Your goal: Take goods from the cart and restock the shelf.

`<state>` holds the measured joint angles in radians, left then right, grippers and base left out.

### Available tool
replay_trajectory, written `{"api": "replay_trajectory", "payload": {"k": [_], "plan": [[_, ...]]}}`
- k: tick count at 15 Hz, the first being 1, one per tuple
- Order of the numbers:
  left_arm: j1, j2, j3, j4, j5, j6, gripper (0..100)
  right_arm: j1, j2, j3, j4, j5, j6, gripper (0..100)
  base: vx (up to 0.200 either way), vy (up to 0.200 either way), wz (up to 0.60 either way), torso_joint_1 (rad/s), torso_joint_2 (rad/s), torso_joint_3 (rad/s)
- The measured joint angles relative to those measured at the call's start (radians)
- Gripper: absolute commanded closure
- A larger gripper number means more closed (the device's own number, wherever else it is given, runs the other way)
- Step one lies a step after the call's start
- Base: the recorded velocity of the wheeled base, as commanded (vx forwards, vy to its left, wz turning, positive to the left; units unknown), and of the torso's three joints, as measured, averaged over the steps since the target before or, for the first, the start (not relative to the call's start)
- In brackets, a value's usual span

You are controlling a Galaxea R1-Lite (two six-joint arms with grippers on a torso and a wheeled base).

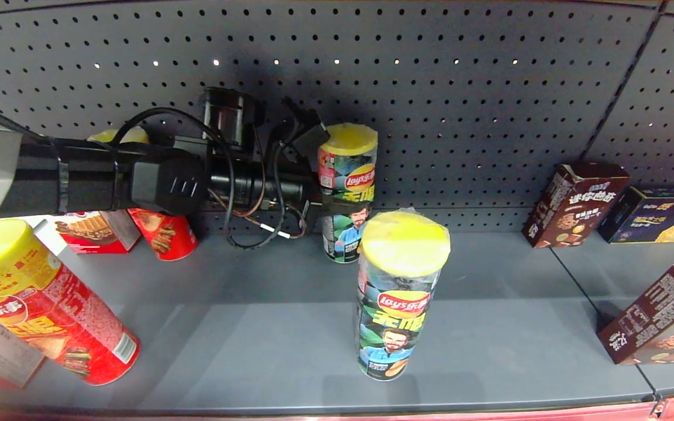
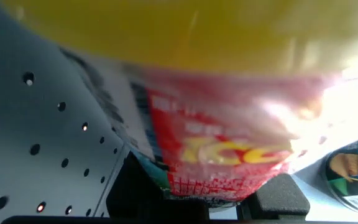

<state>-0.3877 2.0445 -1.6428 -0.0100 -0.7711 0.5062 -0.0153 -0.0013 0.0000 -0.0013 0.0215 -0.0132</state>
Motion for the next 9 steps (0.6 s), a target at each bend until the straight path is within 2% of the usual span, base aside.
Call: {"api": "replay_trajectory", "payload": {"k": [3, 9], "plan": [[-0.004, 0.017, -0.002, -0.002, 0.001, 0.016, 100, 0.0, 0.0, 0.0, 0.0, -0.001, 0.0, 0, 0.0, 0.0, 0.0, 0.0, 0.0, 0.0], [-0.003, 0.028, 0.004, -0.002, 0.001, 0.018, 100, 0.0, 0.0, 0.0, 0.0, 0.0, 0.0, 0, 0.0, 0.0, 0.0, 0.0, 0.0, 0.0]]}}
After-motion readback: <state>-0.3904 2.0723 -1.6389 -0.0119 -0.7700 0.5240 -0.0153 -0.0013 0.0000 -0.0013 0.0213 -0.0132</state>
